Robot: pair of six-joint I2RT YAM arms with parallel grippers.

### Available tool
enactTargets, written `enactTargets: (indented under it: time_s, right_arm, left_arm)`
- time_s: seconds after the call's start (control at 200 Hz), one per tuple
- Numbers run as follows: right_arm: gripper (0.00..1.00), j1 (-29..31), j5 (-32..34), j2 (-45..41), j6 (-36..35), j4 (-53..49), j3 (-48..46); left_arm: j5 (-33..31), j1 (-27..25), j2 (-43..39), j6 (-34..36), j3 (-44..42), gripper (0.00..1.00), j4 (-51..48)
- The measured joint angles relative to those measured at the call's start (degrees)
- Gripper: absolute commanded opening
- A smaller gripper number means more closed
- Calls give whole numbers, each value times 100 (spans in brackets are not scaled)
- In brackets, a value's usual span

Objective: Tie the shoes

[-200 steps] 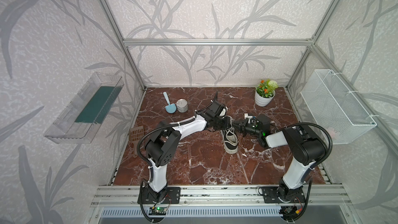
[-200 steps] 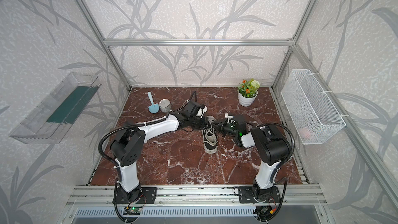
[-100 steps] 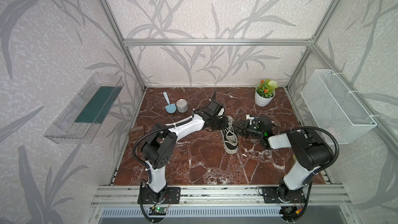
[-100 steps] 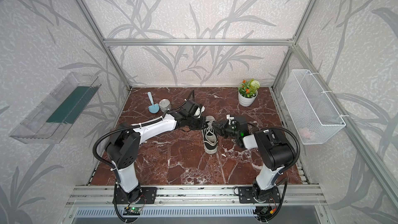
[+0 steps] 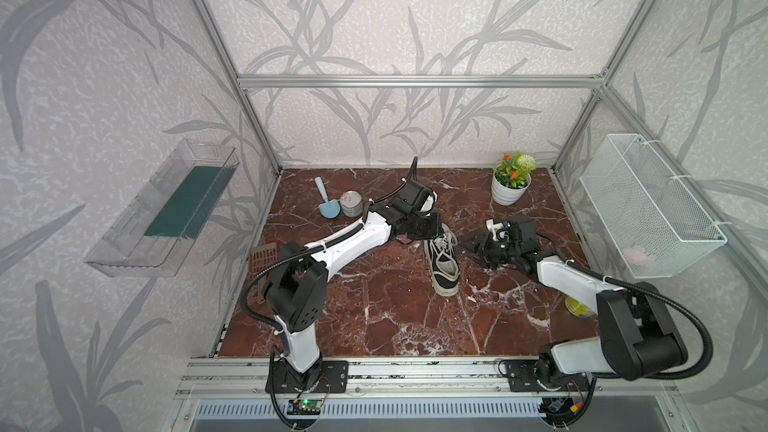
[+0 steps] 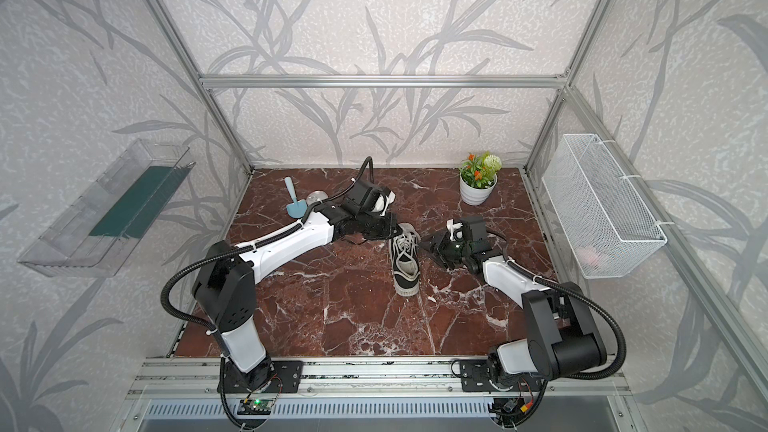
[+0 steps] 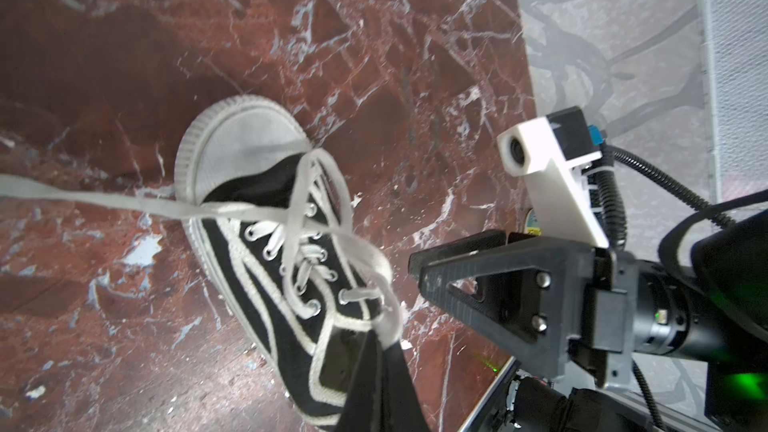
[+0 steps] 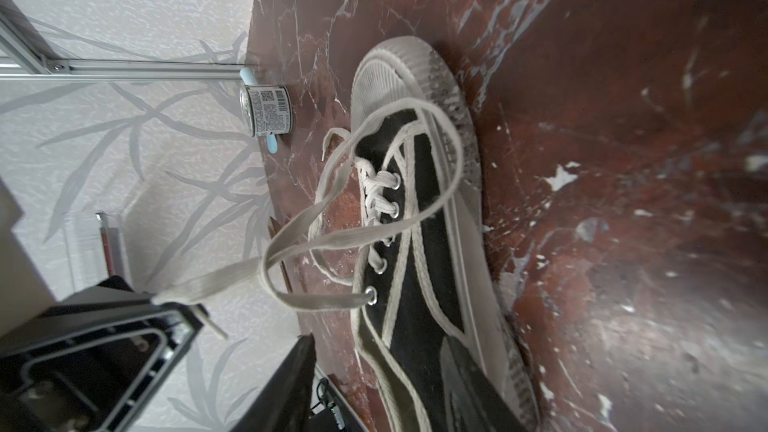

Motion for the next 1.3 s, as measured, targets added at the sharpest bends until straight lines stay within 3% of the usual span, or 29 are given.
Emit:
enactTargets:
  time_s: [0.245, 0.495, 0.645, 0.81, 0.96, 1.175, 1.3]
  right_arm:
    - [51, 240, 758, -815, -1930, -966, 258]
    - [51, 708, 1075, -953, -3375, -321, 304]
    - [48, 809, 1054, -382, -3685, -74, 608]
    - [36, 870, 977, 162, -3803, 186, 990]
    - [26, 870, 944, 367, -3862, 254, 1169]
    - [27, 870, 946, 444, -3888, 374, 1290]
    - [18, 870, 938, 505, -3917, 446, 1300]
  left_arm:
    - [118, 4, 0, 59, 579, 0, -197]
    - [173, 4, 0, 83, 662, 0, -313]
    - [195, 4, 0, 81, 662, 0, -323]
    - [199, 4, 0, 81, 662, 0, -332]
    - [201, 37, 0, 81, 662, 0, -358]
    - [205, 39, 0, 81, 662, 0, -411]
    - [223, 39, 0, 81, 662, 0, -420]
